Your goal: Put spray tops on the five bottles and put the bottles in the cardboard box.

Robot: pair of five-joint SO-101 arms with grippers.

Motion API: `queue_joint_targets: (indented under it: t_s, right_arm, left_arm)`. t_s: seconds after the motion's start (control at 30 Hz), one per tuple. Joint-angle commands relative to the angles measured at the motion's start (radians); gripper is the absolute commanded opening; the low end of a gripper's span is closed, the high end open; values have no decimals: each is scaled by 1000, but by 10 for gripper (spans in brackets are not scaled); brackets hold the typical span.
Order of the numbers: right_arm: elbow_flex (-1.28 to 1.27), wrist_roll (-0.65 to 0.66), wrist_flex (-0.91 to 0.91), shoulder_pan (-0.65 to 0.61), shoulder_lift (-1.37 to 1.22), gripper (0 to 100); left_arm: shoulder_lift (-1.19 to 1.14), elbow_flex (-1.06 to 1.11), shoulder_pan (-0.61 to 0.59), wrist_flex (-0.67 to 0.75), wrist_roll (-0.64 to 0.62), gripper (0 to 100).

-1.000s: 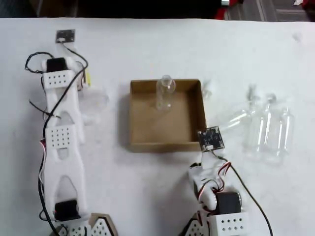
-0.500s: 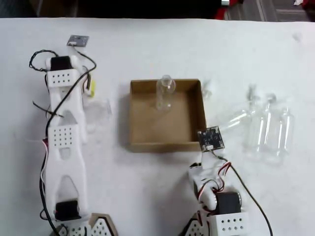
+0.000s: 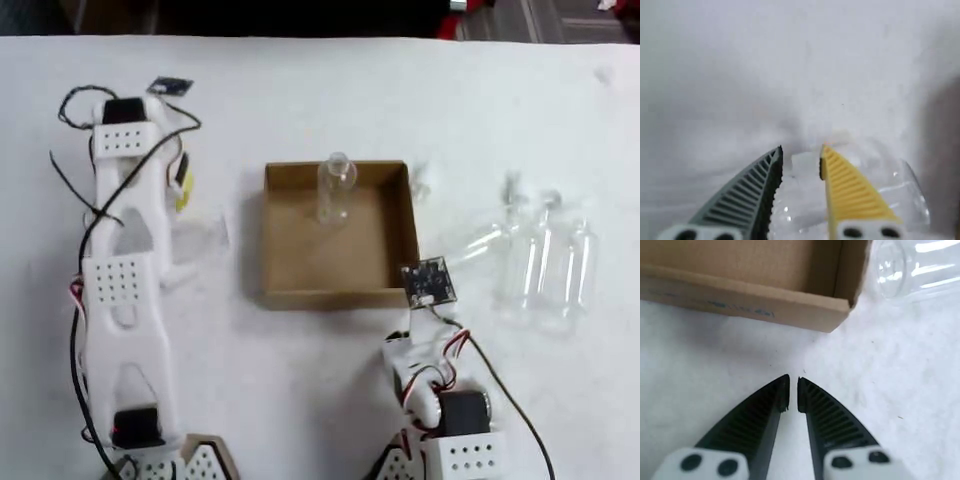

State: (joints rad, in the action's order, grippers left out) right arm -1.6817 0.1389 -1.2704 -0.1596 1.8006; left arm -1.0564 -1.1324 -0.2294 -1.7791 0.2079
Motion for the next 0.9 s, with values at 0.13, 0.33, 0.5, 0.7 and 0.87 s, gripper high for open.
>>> queue_joint_targets:
  t_s: [0.13, 0.33, 0.5, 0.7, 0.87]
  right_arm:
    - [-9, 9, -2, 8, 5, 17]
    - [-9, 9, -2, 7, 5, 17]
    - [-9, 9, -2, 5, 5, 17]
    - [-9, 9, -2, 5, 5, 17]
    - [-9, 9, -2, 5, 5, 17]
  left_arm:
    - [487, 338, 19, -11, -32, 164]
    - [820, 758, -25, 11, -284, 162]
    - [1013, 1096, -117, 184, -499, 162]
    - [1129, 1336, -196, 334, -853, 162]
    - [1130, 1373, -165, 430, -1086, 162]
